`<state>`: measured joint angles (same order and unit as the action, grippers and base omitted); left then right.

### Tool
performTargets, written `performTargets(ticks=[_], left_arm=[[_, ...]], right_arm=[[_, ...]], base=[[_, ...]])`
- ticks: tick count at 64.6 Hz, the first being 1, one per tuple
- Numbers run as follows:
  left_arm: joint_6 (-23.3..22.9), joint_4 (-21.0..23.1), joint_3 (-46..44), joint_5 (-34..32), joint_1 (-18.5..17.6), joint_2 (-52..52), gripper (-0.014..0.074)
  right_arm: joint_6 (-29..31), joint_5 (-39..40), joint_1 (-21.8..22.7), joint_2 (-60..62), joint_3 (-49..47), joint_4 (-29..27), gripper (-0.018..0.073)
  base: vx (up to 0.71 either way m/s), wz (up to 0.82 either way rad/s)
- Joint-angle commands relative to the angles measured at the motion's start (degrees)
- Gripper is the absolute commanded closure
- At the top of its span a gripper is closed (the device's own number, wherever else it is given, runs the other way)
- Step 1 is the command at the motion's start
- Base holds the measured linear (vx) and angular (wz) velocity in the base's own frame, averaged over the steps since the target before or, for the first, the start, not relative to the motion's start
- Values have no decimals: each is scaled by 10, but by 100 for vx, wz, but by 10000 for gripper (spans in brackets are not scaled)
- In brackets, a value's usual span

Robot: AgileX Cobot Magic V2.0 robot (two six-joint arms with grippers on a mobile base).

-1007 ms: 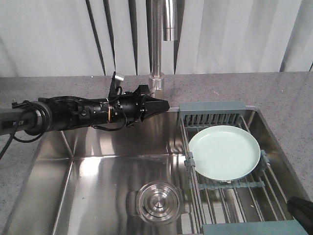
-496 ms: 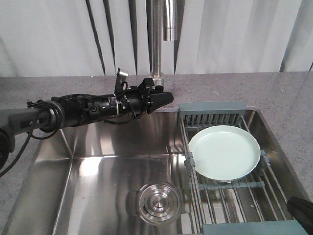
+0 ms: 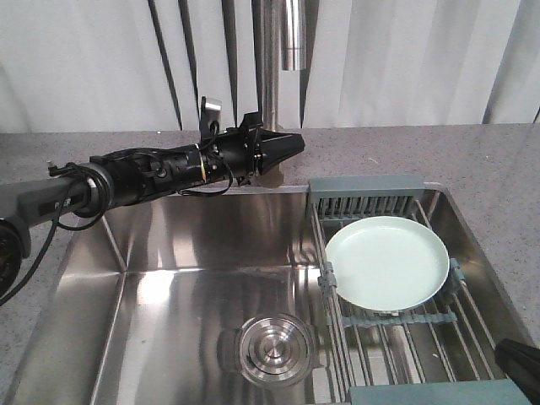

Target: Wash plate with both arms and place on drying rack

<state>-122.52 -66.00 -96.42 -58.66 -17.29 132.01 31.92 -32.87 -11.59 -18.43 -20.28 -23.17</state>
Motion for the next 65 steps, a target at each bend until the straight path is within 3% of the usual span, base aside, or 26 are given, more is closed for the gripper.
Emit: performTargets(ticks=[1,7,26,43,53,65], left_arm=[[-3,32,-20,-87,2,-36,602],[-3,10,-20,-132,2,-43,602],[-3,-164,-17,-194,2,-102,602],[-3,-363,-16,-200,2,-187,602],[-3,-362,31,-200,23,-254,602],[-3,-362,149,-200,64,-347,602]], right_arm=[[4,37,0,-4,-16,-8,567],[4,37,0,-4,-16,-8,567],[4,25,0,-4,-16,-7,567],[4,11,0,-4,-16,-7,564],[4,12,0,-4,-16,-7,564],[4,30,0,-4,-16,-7,564]], base=[[0,0],[0,0],[0,0],[0,0],[0,0],[0,0]])
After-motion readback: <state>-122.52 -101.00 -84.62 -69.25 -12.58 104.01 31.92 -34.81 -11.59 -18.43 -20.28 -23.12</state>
